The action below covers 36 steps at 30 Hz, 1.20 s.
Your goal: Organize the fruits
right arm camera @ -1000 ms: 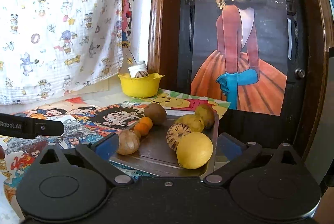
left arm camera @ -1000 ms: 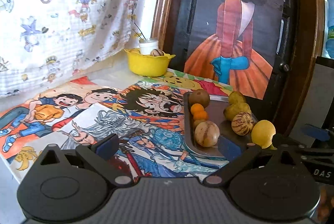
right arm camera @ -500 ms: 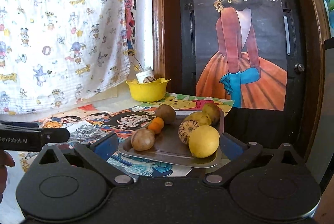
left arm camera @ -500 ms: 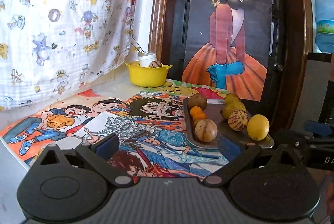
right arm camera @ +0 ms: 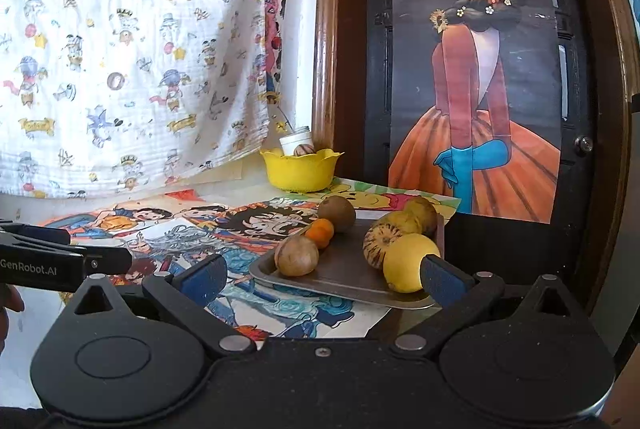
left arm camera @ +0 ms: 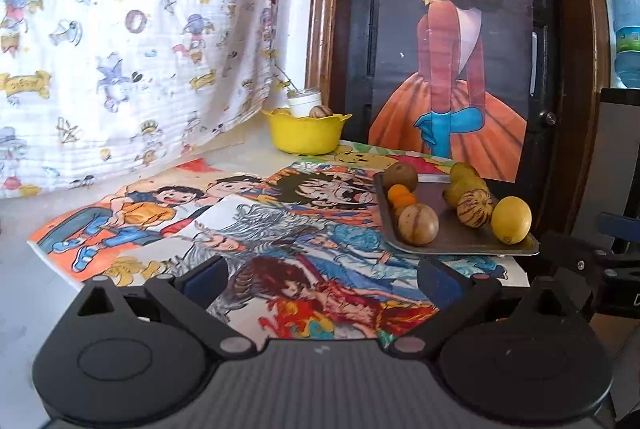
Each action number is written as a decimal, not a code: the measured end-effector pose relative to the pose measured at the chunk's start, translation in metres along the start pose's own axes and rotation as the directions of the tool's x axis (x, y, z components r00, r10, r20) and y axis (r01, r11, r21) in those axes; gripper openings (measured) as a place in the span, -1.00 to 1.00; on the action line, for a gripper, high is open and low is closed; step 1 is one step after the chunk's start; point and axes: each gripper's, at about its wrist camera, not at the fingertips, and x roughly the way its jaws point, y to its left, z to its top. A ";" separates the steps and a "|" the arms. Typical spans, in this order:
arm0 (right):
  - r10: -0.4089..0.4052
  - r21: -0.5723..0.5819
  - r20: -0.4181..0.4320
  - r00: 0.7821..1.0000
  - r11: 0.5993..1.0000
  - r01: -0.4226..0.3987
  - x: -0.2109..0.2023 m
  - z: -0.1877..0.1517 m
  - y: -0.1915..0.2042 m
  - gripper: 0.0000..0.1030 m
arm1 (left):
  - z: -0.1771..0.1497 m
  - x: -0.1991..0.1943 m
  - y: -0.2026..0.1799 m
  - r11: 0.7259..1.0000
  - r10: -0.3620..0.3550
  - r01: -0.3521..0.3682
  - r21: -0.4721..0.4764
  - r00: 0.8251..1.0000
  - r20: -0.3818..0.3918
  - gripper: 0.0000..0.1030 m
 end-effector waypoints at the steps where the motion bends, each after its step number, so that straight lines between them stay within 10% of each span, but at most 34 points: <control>1: 0.001 -0.002 -0.001 1.000 1.000 -0.001 0.000 -0.001 0.001 0.99 | -0.001 -0.001 0.001 1.000 0.001 -0.001 -0.001 1.000 -0.003 0.99; 36: 0.017 -0.017 -0.039 0.999 1.000 -0.017 0.004 -0.011 0.011 0.99 | -0.017 -0.003 0.016 1.000 0.014 -0.014 -0.010 0.999 -0.035 0.99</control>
